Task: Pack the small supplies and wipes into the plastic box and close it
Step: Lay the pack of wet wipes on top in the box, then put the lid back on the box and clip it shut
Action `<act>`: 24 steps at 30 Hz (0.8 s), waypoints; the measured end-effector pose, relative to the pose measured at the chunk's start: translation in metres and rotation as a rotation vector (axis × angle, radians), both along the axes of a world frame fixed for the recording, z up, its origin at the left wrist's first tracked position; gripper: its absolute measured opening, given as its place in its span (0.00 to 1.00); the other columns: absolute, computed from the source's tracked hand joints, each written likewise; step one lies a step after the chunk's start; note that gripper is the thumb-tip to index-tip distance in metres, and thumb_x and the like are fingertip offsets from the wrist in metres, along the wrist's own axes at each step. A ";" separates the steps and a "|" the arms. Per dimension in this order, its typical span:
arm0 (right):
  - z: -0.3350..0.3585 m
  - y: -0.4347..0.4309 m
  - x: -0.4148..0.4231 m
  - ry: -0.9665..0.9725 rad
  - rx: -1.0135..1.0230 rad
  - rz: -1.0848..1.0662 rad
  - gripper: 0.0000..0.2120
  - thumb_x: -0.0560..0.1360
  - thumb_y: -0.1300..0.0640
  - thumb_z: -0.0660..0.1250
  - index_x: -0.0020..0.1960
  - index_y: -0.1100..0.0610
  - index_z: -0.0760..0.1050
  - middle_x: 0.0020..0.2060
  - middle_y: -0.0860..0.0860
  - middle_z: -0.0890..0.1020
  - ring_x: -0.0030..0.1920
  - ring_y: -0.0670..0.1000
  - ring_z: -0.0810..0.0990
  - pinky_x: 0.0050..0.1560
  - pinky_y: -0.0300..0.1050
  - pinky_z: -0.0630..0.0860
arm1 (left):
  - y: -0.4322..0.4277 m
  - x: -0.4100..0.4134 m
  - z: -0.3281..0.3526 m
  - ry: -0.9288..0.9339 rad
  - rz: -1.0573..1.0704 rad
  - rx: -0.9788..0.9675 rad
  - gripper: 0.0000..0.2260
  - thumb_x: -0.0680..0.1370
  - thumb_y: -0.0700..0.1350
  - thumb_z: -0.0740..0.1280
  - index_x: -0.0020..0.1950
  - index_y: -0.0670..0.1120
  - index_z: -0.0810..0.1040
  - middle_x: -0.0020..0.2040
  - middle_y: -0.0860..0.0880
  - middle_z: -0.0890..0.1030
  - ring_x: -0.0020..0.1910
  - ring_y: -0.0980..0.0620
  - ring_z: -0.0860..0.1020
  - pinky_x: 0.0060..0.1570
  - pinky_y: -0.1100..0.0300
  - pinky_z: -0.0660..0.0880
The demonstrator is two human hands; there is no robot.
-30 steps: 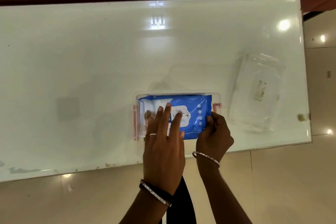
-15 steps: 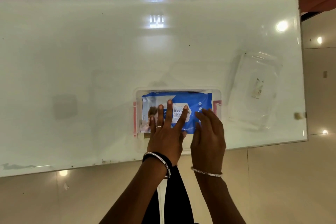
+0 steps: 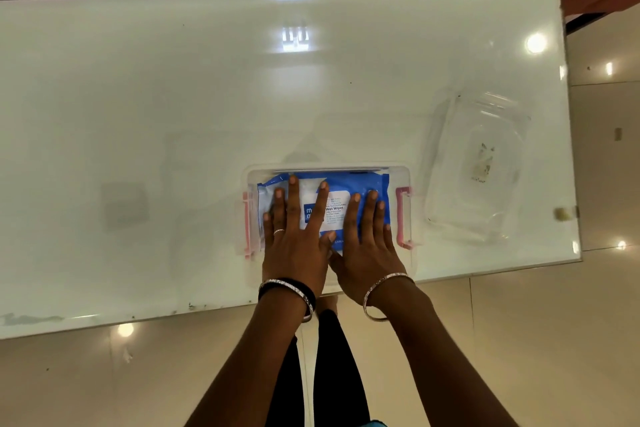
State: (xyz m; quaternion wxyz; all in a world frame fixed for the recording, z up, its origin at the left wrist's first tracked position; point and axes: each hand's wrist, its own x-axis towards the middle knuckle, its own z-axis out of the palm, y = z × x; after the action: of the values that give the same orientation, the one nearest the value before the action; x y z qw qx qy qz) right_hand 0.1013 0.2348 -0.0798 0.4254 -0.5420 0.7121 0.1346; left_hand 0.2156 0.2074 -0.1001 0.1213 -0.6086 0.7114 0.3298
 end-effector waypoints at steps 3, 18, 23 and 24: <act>0.003 -0.006 -0.004 -0.065 0.060 0.026 0.45 0.80 0.41 0.55 0.73 0.56 0.23 0.73 0.57 0.24 0.73 0.58 0.24 0.76 0.57 0.35 | -0.001 -0.002 0.003 -0.034 -0.011 0.008 0.35 0.80 0.57 0.55 0.71 0.61 0.27 0.76 0.47 0.29 0.76 0.42 0.33 0.74 0.43 0.42; 0.033 0.016 -0.144 -0.197 -0.478 -1.304 0.06 0.76 0.57 0.67 0.47 0.55 0.83 0.38 0.53 0.87 0.43 0.52 0.86 0.46 0.52 0.83 | -0.088 -0.102 0.069 0.359 0.043 -0.347 0.10 0.80 0.45 0.59 0.54 0.47 0.79 0.45 0.49 0.84 0.44 0.48 0.81 0.45 0.51 0.78; -0.001 0.050 -0.182 0.025 -0.259 -1.621 0.07 0.73 0.55 0.71 0.51 0.52 0.77 0.48 0.57 0.83 0.51 0.57 0.83 0.58 0.61 0.78 | -0.141 -0.182 0.037 0.414 -0.124 -0.221 0.11 0.79 0.46 0.59 0.58 0.48 0.78 0.51 0.47 0.83 0.51 0.46 0.80 0.52 0.50 0.76; -0.004 0.055 -0.184 0.013 -0.223 -1.691 0.11 0.73 0.54 0.71 0.54 0.52 0.75 0.49 0.57 0.82 0.50 0.57 0.82 0.57 0.60 0.79 | -0.148 -0.195 0.029 0.377 -0.166 -0.179 0.13 0.79 0.46 0.59 0.62 0.49 0.76 0.56 0.47 0.81 0.56 0.45 0.78 0.56 0.51 0.74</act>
State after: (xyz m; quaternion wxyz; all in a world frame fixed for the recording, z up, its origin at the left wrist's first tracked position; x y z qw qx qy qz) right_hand -0.0830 0.2898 -0.0835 0.3229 0.1342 0.8888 -0.2961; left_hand 0.0202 0.0597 -0.0716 -0.0416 -0.4839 0.7955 0.3625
